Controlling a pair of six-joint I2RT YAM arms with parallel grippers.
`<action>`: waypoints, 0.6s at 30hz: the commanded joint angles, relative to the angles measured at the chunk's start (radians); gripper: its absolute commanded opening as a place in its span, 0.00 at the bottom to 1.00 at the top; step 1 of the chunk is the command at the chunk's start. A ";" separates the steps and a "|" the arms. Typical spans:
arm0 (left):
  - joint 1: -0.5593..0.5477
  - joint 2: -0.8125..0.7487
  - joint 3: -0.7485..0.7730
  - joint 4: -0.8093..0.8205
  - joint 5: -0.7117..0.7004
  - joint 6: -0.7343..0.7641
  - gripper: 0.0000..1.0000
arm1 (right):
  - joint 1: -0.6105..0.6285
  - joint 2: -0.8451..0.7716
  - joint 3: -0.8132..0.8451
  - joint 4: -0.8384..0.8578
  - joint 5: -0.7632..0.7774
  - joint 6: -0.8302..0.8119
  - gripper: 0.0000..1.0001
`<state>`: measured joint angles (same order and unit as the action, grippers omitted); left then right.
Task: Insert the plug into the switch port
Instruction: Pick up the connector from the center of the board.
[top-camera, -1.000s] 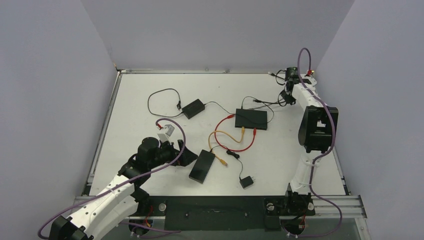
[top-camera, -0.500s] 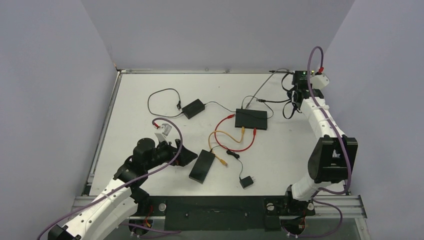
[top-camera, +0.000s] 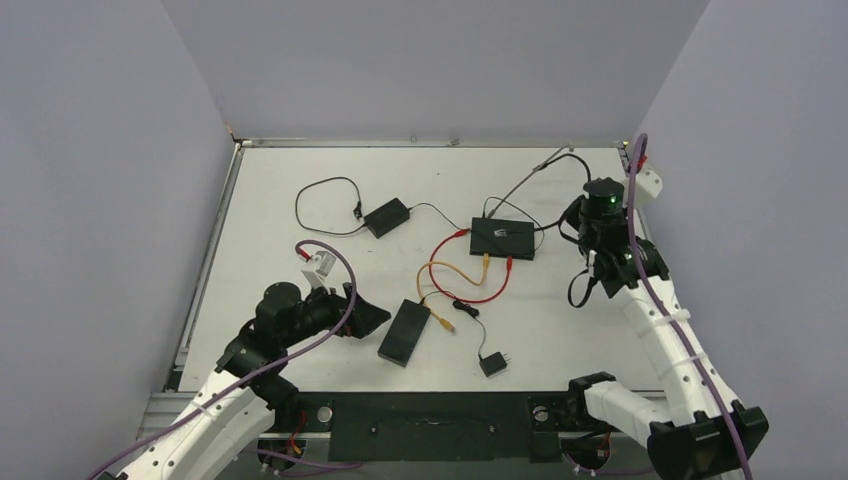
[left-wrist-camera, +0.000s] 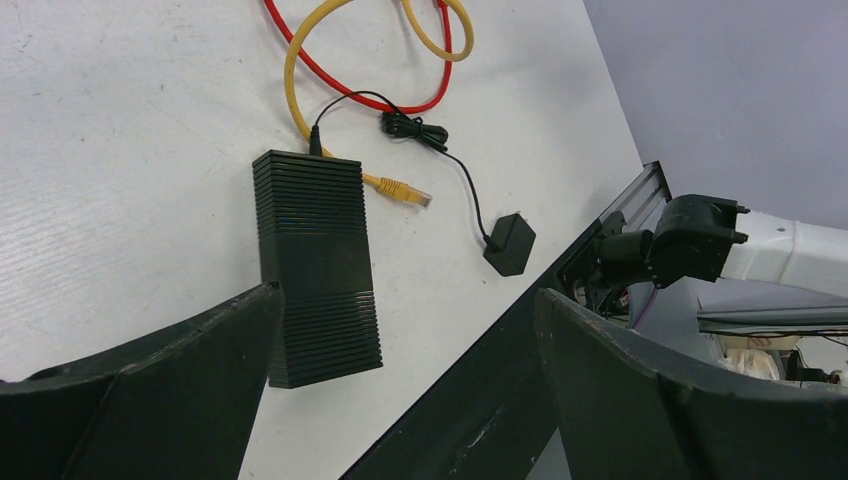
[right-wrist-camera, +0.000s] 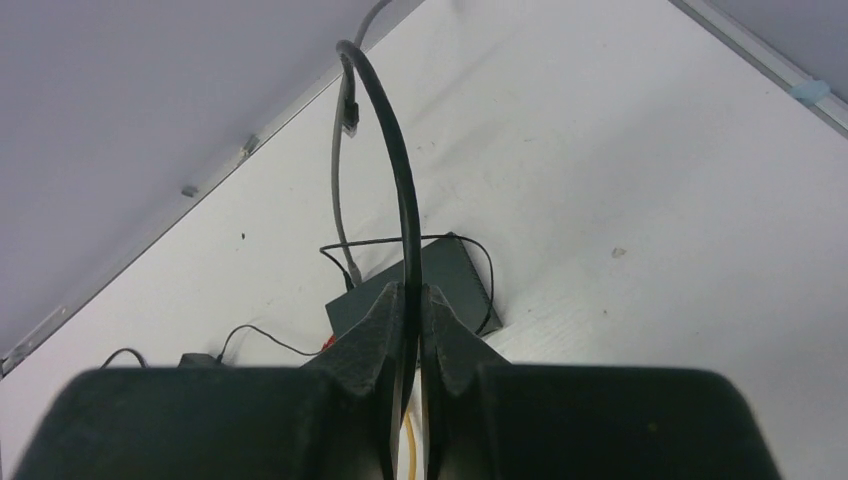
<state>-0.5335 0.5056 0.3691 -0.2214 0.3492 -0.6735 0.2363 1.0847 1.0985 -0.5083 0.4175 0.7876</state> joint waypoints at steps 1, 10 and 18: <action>0.007 -0.028 0.069 -0.038 0.021 0.004 0.96 | 0.057 -0.122 -0.049 -0.045 0.055 -0.036 0.00; 0.008 -0.077 0.093 -0.086 0.015 0.002 0.96 | 0.266 -0.455 -0.167 -0.236 0.086 0.022 0.00; 0.007 -0.073 0.090 -0.050 0.018 -0.017 0.96 | 0.418 -0.586 -0.248 -0.363 -0.085 0.092 0.00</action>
<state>-0.5327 0.4332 0.4126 -0.3046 0.3531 -0.6762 0.6018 0.5186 0.8978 -0.8066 0.4313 0.8421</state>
